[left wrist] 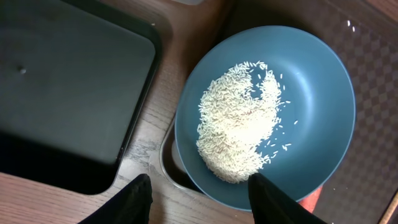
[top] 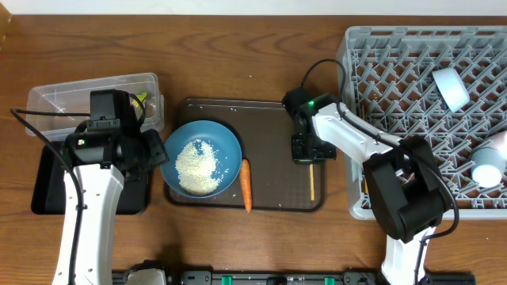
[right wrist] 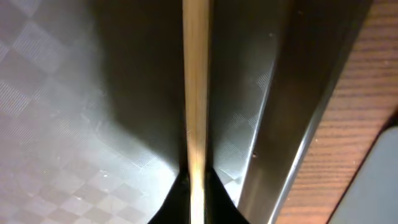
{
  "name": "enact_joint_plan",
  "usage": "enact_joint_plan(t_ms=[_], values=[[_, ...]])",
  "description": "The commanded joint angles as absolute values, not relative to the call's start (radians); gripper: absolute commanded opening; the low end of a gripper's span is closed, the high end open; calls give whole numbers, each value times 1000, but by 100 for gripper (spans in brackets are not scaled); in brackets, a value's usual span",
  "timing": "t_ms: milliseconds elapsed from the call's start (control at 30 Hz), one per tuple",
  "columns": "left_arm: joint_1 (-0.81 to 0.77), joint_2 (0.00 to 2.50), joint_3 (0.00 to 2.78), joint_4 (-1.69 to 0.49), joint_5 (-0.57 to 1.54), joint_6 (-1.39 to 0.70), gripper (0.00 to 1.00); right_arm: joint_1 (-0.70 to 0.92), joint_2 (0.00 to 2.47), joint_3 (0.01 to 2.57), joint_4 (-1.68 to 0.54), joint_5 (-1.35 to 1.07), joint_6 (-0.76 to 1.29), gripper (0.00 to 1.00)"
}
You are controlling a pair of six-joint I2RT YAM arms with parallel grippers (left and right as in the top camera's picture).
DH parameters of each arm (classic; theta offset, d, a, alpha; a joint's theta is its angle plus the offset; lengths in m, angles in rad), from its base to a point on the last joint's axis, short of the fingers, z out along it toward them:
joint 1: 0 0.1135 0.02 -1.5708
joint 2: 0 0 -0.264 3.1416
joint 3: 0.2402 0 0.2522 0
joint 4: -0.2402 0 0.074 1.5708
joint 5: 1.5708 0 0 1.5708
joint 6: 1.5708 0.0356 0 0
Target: Sort waste into correct bins and load items into the dishwasher rack
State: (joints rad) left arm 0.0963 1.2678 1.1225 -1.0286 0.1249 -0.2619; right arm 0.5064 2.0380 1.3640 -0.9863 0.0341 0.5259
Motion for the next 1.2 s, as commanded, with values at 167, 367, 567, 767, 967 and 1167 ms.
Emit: enact_joint_plan(t_ms=[167, 367, 567, 767, 967, 1167], values=[[101, 1268, 1130, -1032, 126, -266, 51, 507, 2059, 1371, -994, 48, 530, 1], [101, 1268, 1130, -1032, 126, -266, 51, 485, 1890, 1462, -1047, 48, 467, 1], [101, 1268, 1130, -1032, 126, -266, 51, 414, 1650, 1489, -1063, 56, 381, 1], [101, 1268, 1130, -1032, 126, -266, 51, 274, 1551, 1488, -1193, 99, 316, 1], [101, 1268, 1130, -1032, 126, -266, 51, 148, 1558, 1428, -1229, 123, 255, 1], [101, 1268, 1130, -1032, 126, -266, 51, 96, 1558, 1292, -1131, 121, 232, 1]])
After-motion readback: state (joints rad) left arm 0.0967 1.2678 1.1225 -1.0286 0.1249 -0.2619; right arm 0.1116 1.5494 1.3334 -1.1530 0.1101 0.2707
